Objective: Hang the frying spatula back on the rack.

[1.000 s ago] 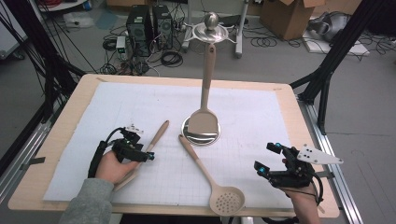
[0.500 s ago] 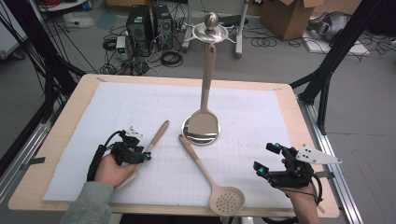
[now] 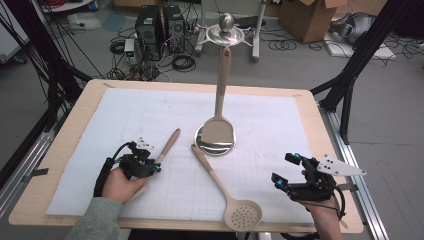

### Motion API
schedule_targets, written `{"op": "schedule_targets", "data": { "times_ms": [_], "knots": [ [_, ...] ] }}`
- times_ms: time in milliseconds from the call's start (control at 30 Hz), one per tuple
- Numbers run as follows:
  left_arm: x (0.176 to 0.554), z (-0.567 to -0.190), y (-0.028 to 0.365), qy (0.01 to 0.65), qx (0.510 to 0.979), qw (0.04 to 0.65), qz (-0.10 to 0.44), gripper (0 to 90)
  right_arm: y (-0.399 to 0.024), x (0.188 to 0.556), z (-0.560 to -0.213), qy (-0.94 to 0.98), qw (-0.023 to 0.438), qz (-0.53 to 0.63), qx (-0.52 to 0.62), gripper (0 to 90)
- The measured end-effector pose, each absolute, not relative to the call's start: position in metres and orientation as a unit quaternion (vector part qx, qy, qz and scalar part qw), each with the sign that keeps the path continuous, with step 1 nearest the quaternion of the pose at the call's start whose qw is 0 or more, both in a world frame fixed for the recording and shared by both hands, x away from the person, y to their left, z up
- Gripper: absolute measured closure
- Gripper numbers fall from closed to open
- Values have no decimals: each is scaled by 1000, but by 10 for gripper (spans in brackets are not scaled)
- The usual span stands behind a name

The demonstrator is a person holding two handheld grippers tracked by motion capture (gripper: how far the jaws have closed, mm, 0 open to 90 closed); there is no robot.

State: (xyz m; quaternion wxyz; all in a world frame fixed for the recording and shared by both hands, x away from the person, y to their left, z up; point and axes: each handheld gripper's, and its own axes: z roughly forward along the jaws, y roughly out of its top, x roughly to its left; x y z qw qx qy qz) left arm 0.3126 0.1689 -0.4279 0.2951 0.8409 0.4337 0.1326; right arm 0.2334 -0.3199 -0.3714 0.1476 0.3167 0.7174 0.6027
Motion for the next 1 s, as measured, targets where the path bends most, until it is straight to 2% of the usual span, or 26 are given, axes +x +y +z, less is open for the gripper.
{"op": "schedule_targets", "data": {
  "times_ms": [300, 1000],
  "knots": [
    [309, -427, 164, 430, 844, 290, 137, 752, -319, 234, -372, 719, 146, 601, 317, 112],
    [308, -427, 165, 438, 838, 296, 131, 779, -322, 234, -373, 715, 143, 605, 319, 112]
  ]
}}
